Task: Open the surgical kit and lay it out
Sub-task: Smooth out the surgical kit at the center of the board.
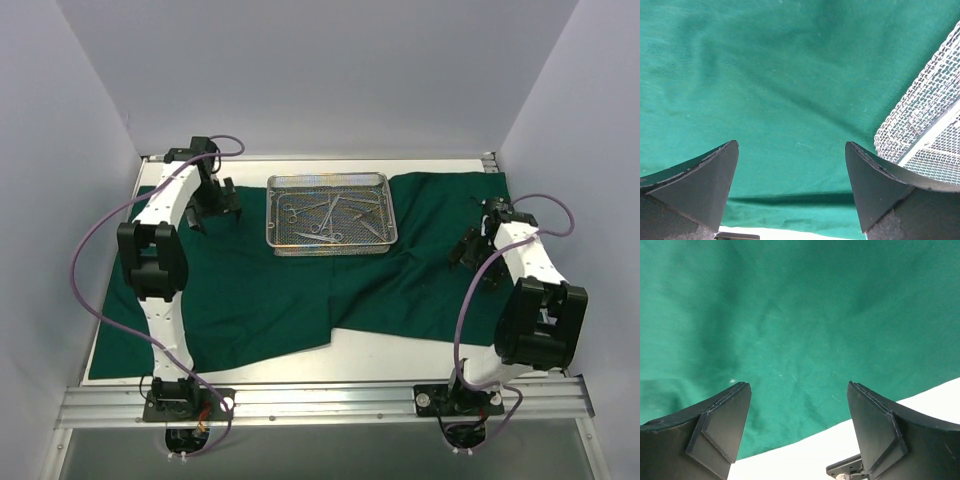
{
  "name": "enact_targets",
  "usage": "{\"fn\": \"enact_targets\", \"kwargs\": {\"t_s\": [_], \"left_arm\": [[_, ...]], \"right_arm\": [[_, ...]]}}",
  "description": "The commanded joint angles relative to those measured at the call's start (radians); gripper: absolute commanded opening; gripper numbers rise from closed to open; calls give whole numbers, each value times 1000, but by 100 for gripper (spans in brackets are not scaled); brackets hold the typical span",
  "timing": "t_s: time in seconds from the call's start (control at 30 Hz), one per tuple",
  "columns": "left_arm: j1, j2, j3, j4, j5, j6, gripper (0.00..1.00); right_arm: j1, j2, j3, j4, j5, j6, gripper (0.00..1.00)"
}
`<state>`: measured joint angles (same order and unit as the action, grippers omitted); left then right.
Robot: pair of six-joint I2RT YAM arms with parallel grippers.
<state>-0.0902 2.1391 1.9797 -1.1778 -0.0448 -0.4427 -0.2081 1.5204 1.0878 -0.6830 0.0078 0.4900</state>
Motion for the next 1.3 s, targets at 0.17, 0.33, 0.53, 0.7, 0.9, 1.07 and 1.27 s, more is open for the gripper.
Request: {"fn": "enact_targets", "kwargs": {"t_s": [0.17, 0.33, 0.53, 0.7, 0.9, 1.07, 1.27], "left_arm": [[9, -94, -56, 55, 14, 28, 96], [21, -123, -88, 76, 17, 22, 96], [37, -130, -137, 110, 33, 15, 96], [52, -133, -142, 115, 33, 15, 96], [63, -139, -125, 107, 34, 18, 96], [64, -134, -111, 106, 45, 13, 96], [63, -125, -108, 99, 45, 6, 96]], "right_arm": [[3, 132, -52, 106, -11, -8, 83], [-2, 202, -91, 118, 105, -11, 84], [-14, 215, -125, 50, 213, 44, 88], [-126, 105, -117, -93, 307, 71, 90], [71, 62, 122, -145, 186, 22, 100], [271, 188, 290, -133, 126, 56, 99], [322, 198, 166, -10, 46, 97, 93]]}}
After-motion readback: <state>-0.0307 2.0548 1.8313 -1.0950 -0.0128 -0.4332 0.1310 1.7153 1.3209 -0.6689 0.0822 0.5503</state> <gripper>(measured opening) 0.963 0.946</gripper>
